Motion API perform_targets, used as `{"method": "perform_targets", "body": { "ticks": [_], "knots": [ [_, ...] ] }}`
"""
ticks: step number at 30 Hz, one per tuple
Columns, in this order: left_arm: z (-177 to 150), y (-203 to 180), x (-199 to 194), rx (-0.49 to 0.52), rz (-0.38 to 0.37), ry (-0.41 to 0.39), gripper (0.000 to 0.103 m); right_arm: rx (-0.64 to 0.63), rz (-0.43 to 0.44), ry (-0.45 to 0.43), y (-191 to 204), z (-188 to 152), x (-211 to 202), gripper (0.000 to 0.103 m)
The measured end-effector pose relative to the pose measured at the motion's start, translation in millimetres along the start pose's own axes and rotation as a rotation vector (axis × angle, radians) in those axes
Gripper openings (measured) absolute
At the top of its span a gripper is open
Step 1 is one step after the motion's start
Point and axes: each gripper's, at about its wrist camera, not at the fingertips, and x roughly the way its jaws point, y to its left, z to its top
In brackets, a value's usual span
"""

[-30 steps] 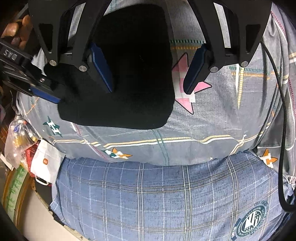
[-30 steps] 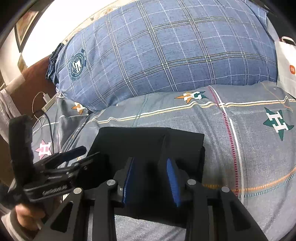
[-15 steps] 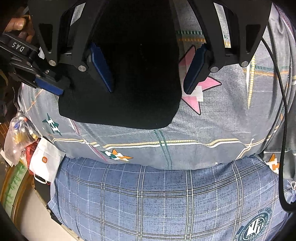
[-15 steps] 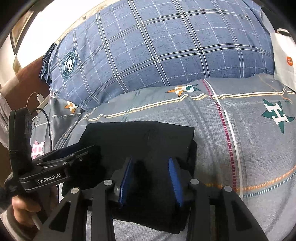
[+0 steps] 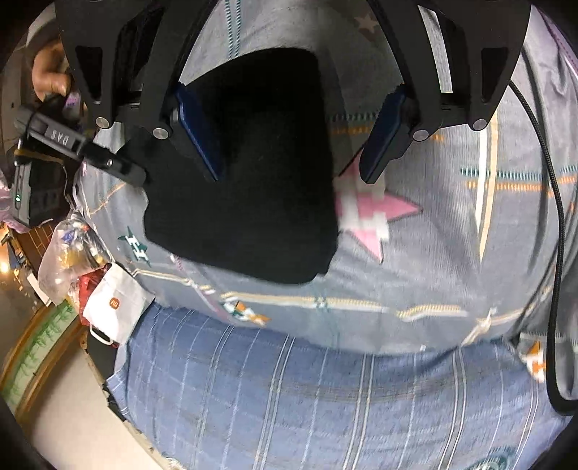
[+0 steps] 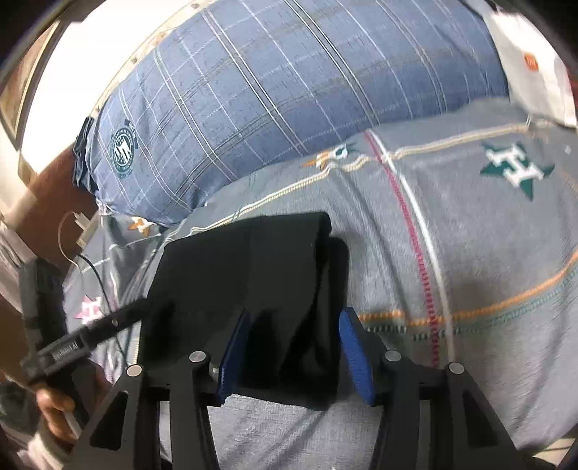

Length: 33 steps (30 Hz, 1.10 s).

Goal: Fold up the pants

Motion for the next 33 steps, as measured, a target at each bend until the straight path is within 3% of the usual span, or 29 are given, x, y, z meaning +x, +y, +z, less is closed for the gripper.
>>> {"method": "perform_targets", "body": {
  "ticks": [7,11,16,21,27,33],
  "knots": [
    [-6.5,1.4,18.8,-0.018,-0.075,0.04,0.081,0.129,0.112,0.022,-21.5,1.3,22.5,0.062],
    [-9.5,-5.9,31.4,-0.009,-0.094,0.053,0.082,0.116,0.139,0.002,-19.4,3.5,25.3,0.064],
    [-10.8,-13.3,26.4,0.026,-0.09,0.028,0.082,0.008,0.088,-0.02,3.4,4.4,17.1,0.047],
    [2.5,-11.7,-3.3,0.022,-0.122,-0.033,0.082,-0.054,0.115,-0.064,34.7,13.7,-0.7,0.045],
    [36.8,10.1,-40.4,0.022,-0.085,-0.129,0.082,-0.131,0.174,-0.113,83.8,45.1,5.4,0.045],
    [70.4,49.2,-36.8,0.012,-0.002,-0.15,0.082,-0.155,0.197,-0.111,112.6,74.8,53.4,0.045]
  ]
}}
